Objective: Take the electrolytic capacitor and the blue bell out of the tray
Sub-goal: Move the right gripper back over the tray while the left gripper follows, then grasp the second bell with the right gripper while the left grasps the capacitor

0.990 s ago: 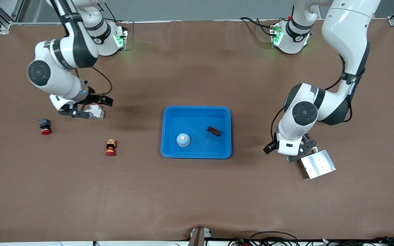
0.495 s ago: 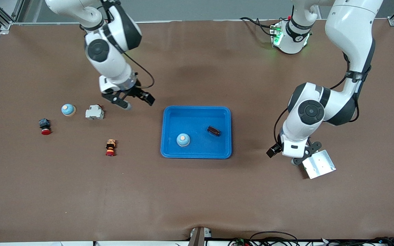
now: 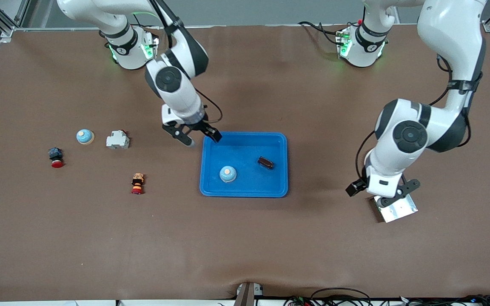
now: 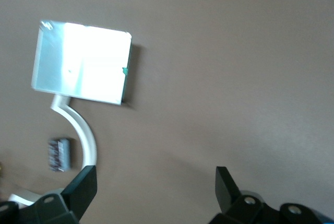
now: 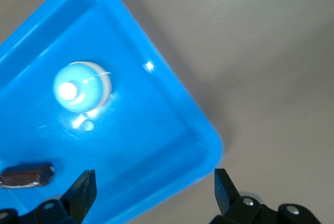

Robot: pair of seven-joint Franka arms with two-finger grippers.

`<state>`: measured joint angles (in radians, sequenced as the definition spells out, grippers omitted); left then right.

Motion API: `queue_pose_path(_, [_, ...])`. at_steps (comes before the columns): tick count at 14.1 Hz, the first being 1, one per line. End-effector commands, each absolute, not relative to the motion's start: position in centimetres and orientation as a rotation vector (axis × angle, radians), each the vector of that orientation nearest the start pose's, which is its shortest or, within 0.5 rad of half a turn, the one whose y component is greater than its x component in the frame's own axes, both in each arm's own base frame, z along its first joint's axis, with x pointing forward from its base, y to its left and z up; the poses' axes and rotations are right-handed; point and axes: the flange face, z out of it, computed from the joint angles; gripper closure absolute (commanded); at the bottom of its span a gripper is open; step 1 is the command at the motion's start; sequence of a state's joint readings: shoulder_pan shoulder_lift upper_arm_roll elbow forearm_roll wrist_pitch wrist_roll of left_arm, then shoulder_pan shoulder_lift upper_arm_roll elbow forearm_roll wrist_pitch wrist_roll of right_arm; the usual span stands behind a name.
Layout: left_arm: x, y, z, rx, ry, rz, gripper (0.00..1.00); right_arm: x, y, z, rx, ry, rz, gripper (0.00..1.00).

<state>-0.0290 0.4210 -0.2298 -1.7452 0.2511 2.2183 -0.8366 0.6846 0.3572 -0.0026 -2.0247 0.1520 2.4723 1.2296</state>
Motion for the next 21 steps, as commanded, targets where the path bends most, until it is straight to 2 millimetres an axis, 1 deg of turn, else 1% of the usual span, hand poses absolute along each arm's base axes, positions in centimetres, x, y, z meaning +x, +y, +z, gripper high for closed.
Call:
queue_pose_path(1, [64.4,-13.0,38.0,-3.002,-0.571,-0.197,0.00,51.1,40.9,26.2,-2.839,1.029,0.011,0.00])
queue_pose_path(2, [64.7,-12.4,39.0,-3.005,-0.554,-0.208,0.00,52.2,41.6,25.5,-2.843,1.040,0.010,0.00])
queue_pose_path(4, [65.2,-12.1,40.4,-3.008,-0.507,-0.209,0.00,54.1,43.5,24.2,-2.886,1.079,0.008,0.00])
queue_pose_path(5, [65.4,-12.0,41.1,-3.010,-0.467,-0.203,0.00,55.0,44.1,24.1,-2.911,1.093,-0.025,0.00])
queue_pose_path(7, [65.7,-11.4,42.8,-3.016,-0.383,-0.206,0.00,55.5,44.6,22.9,-2.919,1.117,-0.060,0.00])
queue_pose_path(10, [65.7,-11.1,45.2,-2.995,-0.370,-0.143,0.00,56.3,44.6,21.5,-2.917,1.129,-0.066,0.00])
queue_pose_path(11, [65.6,-11.0,45.8,-2.991,-0.349,-0.125,0.00,56.5,44.7,21.1,-2.917,1.129,-0.066,0.00])
queue_pose_path(12, [65.5,-11.0,46.0,-2.990,-0.336,-0.108,0.00,56.6,44.9,20.5,-2.917,1.130,-0.066,0.00])
queue_pose_path(13, [65.3,-11.6,45.9,-3.002,-0.331,-0.092,0.00,56.7,45.0,19.9,-2.917,1.133,-0.065,0.00])
queue_pose_path(14, [65.1,-13.0,46.0,-3.031,-0.341,-0.083,0.00,56.9,45.0,19.5,-2.915,1.136,-0.068,0.00])
queue_pose_path(16, [64.6,-14.9,45.5,-3.076,-0.450,-0.040,0.00,57.2,44.9,18.8,-2.909,1.143,-0.074,0.00])
queue_pose_path(18, [63.8,-18.9,45.0,-3.089,-0.536,-0.021,0.00,57.3,45.1,18.2,-2.908,1.142,-0.075,0.00])
queue_pose_path(19, [63.2,-21.3,44.4,-3.090,-0.574,-0.013,0.00,57.6,44.9,18.0,-2.906,1.148,-0.077,0.00])
queue_pose_path(20, [62.8,-23.9,42.6,-3.087,-0.605,0.016,0.00,57.9,44.9,17.9,-2.904,1.149,-0.084,0.00])
queue_pose_path(21, [62.3,-26.7,41.5,-3.099,-0.630,0.000,0.00,57.9,45.0,17.7,-2.905,1.149,-0.086,0.00])
